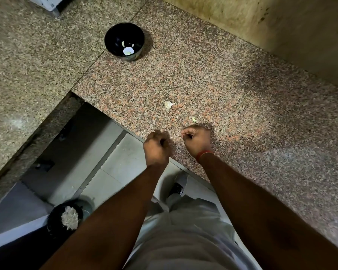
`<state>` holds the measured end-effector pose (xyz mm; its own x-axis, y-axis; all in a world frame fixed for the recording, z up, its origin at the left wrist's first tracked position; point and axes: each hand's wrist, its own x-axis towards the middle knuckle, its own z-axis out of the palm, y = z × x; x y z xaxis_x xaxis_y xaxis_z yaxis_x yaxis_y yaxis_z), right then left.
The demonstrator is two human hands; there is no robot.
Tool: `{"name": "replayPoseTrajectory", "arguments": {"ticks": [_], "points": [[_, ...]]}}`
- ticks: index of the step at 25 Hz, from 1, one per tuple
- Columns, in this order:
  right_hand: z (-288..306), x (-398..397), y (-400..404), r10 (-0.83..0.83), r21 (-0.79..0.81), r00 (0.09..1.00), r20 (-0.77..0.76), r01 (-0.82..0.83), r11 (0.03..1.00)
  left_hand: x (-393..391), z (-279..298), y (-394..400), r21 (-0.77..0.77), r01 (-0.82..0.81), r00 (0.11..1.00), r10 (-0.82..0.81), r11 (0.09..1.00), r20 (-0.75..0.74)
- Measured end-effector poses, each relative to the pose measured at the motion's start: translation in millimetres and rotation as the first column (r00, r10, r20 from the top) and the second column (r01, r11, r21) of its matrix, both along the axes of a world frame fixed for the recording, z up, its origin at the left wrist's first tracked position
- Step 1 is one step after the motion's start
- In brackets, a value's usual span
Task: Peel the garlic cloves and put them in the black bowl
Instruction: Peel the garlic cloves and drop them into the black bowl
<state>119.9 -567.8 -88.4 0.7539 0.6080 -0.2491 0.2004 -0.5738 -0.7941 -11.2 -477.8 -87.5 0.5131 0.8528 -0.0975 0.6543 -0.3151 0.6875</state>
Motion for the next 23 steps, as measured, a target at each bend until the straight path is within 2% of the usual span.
{"name": "replayPoseTrajectory", "arguments": {"ticks": [4,8,14,19,23], "points": [[-1,-5,5,0.023,-0.008,0.999,-0.026,-0.023,1.0,-13,-2,2,-0.018,-0.108,0.987,0.11,0.994,0.114],[-2,-6,4,0.018,0.008,1.0,-0.013,-0.018,1.0,-22,-10,-4,-0.053,-0.215,0.976,0.217,0.975,0.033],[-1,-9,4,0.011,0.01,0.999,0.046,-0.012,1.0,-10,-6,-11,-0.071,-0.159,0.987,0.16,0.985,-0.001],[-1,-10,5,0.01,0.008,0.999,0.05,-0.01,1.0,-15,-7,-8,0.027,-0.08,0.996,0.079,0.996,0.031],[-3,-11,5,0.024,-0.004,0.998,0.061,-0.024,1.0,-12,-11,-5,0.068,0.002,0.997,0.003,0.998,-0.074]]}}
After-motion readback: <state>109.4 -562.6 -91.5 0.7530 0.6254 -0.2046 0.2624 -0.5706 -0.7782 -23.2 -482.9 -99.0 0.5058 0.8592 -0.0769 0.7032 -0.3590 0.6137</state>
